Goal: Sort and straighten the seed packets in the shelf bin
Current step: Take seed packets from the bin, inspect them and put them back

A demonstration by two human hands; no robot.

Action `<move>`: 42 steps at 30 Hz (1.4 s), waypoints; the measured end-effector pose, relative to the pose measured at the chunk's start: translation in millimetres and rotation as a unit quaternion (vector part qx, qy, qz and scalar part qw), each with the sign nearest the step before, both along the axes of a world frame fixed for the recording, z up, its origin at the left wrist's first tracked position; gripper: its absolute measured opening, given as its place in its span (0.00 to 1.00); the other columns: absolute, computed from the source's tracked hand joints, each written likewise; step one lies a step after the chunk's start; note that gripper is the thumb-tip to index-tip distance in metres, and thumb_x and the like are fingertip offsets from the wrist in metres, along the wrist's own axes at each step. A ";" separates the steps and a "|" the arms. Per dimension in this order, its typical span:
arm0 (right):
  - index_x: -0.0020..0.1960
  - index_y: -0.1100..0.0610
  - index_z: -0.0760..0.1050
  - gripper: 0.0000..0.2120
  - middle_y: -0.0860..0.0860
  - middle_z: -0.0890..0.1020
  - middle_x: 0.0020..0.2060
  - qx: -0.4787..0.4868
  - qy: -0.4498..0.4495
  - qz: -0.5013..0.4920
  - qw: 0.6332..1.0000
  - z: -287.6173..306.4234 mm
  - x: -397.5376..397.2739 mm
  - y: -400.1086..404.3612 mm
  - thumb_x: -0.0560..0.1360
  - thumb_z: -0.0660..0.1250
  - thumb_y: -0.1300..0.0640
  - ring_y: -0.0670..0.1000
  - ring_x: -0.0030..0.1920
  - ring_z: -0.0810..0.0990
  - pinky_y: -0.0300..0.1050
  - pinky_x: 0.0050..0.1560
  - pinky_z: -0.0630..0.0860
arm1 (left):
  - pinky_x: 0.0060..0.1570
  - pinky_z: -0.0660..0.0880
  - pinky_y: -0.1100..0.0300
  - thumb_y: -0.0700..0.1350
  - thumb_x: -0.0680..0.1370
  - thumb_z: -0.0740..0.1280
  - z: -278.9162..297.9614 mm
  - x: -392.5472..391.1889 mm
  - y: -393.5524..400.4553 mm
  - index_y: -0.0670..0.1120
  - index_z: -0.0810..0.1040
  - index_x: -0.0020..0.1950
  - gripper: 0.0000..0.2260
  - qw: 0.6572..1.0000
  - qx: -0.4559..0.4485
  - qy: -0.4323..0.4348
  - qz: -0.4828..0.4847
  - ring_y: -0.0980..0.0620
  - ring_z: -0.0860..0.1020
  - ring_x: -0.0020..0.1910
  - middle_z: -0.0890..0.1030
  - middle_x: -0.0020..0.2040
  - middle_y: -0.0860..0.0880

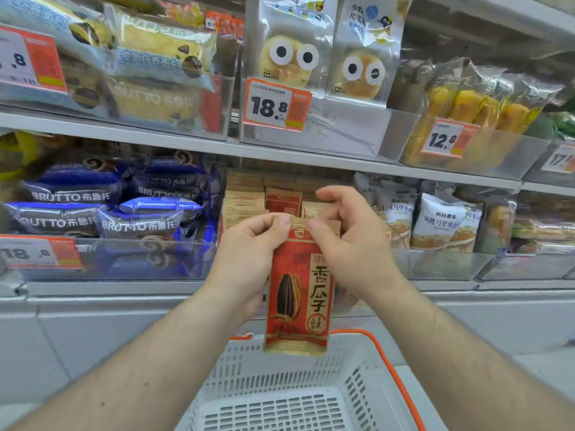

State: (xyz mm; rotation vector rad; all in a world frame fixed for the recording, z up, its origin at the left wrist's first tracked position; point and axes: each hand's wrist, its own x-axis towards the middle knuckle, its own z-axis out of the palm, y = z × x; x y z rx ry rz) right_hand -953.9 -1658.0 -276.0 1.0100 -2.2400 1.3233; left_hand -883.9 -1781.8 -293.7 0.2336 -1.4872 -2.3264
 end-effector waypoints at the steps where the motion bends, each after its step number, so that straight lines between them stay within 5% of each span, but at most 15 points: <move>1: 0.48 0.43 0.74 0.09 0.45 0.79 0.38 -0.023 -0.045 -0.014 0.999 -2.9 1.0 2.2 0.77 0.69 0.57 0.49 0.38 0.80 0.48 0.42 0.80 | 0.32 0.80 0.59 0.43 0.82 0.64 -1.6 -0.2 2.7 0.40 0.82 0.55 0.10 1.000 0.026 -0.007 -0.008 0.50 0.84 0.37 0.86 0.43 0.43; 3: 0.41 0.48 0.77 0.07 0.47 0.82 0.35 -0.063 -0.129 -0.024 0.989 -9.3 3.6 6.7 0.77 0.69 0.57 0.49 0.38 0.82 0.52 0.40 0.81 | 0.31 0.80 0.58 0.43 0.83 0.63 -4.2 -0.9 8.4 0.41 0.82 0.55 0.09 0.997 0.076 -0.023 -0.018 0.50 0.85 0.37 0.86 0.43 0.44; 9: 0.36 0.57 0.76 0.15 0.50 0.79 0.28 -0.204 -0.339 0.003 0.918 -32.3 7.5 16.6 0.81 0.63 0.59 0.47 0.29 0.79 0.39 0.28 0.74 | 0.33 0.82 0.55 0.43 0.82 0.63 -17.6 -7.9 24.3 0.43 0.82 0.53 0.08 0.992 0.114 -0.044 0.000 0.47 0.86 0.39 0.86 0.45 0.41; 22: 0.48 0.67 0.79 0.10 0.58 0.83 0.36 -0.349 -0.468 0.001 0.812 -60.8 -2.9 41.0 0.80 0.64 0.60 0.54 0.35 0.83 0.47 0.34 0.81 | 0.36 0.83 0.53 0.45 0.80 0.65 -39.3 -26.4 59.0 0.43 0.83 0.48 0.09 0.996 0.055 -0.065 0.003 0.46 0.85 0.39 0.86 0.42 0.42; 28: 0.46 0.63 0.80 0.09 0.60 0.84 0.39 -0.345 -0.468 -0.020 0.813 -66.7 -10.4 53.6 0.80 0.65 0.59 0.57 0.38 0.84 0.52 0.39 0.81 | 0.34 0.82 0.55 0.44 0.81 0.65 -41.9 -34.3 70.1 0.43 0.83 0.49 0.08 0.995 0.059 -0.084 -0.010 0.48 0.85 0.37 0.86 0.41 0.43; 33: 0.48 0.63 0.80 0.12 0.53 0.85 0.37 -0.208 -0.423 0.030 0.882 -68.7 -12.9 68.6 0.81 0.63 0.55 0.48 0.36 0.84 0.39 0.33 0.78 | 0.32 0.82 0.56 0.46 0.81 0.65 -38.1 -35.8 60.2 0.44 0.83 0.50 0.09 0.993 0.056 -0.101 -0.021 0.49 0.86 0.37 0.87 0.41 0.45; 36: 0.41 0.66 0.77 0.14 0.52 0.84 0.34 -0.124 -0.379 0.024 0.917 -72.5 -12.8 72.6 0.80 0.65 0.57 0.48 0.34 0.82 0.41 0.33 0.77 | 0.32 0.81 0.55 0.46 0.81 0.65 -37.0 -36.1 53.6 0.44 0.83 0.50 0.09 0.993 0.058 -0.098 -0.026 0.48 0.86 0.38 0.87 0.42 0.44; 42: 0.39 0.69 0.74 0.15 0.54 0.83 0.31 -0.183 -0.367 -0.020 0.912 -74.2 -17.1 75.0 0.80 0.66 0.59 0.50 0.31 0.81 0.44 0.30 0.76 | 0.52 0.82 0.46 0.46 0.81 0.65 -48.2 -33.0 50.8 0.43 0.81 0.60 0.12 0.983 -0.033 -0.134 -0.119 0.44 0.85 0.49 0.86 0.51 0.41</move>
